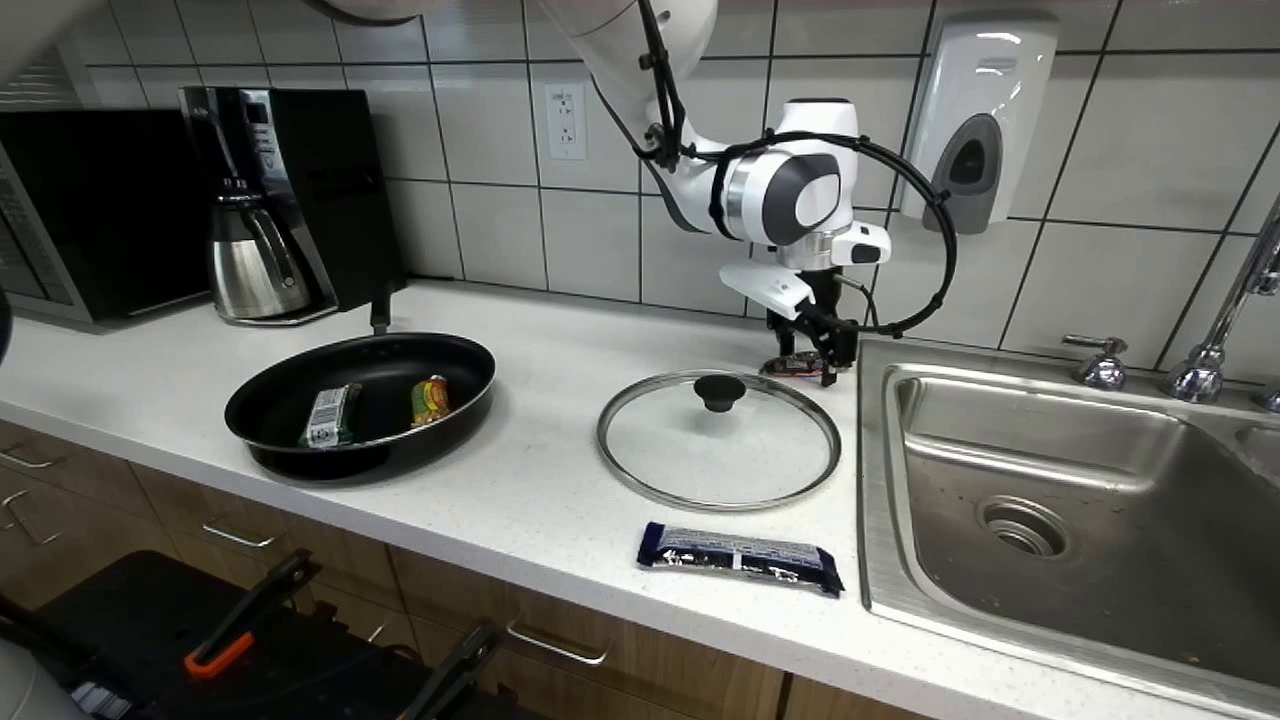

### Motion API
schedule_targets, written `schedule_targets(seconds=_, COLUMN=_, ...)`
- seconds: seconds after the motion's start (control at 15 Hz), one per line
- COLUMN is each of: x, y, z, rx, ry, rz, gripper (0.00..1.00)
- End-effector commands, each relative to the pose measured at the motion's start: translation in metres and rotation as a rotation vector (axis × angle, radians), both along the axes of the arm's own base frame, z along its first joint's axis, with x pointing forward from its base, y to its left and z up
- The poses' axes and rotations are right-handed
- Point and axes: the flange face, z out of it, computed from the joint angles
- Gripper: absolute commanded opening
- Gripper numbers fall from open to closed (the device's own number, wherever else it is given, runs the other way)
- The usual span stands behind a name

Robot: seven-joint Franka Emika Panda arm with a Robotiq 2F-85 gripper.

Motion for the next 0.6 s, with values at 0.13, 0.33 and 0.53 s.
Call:
schedule_targets(seconds=0.13, x=0.0028, y=-0.0093, z=0.0053, rx=0.028, ry=0.01, rz=-0.031, gripper=0.42)
schedule_targets(seconds=0.33, x=0.0017, y=-0.0115, z=0.0113, rx=0.015, ry=0.0, rz=-0.033, gripper=0.2)
schedule_targets(seconds=0.53, x=0.0012, y=-0.0137, z=0.0107, rx=0.017, ry=0.001, rz=-0.038, gripper=0.0)
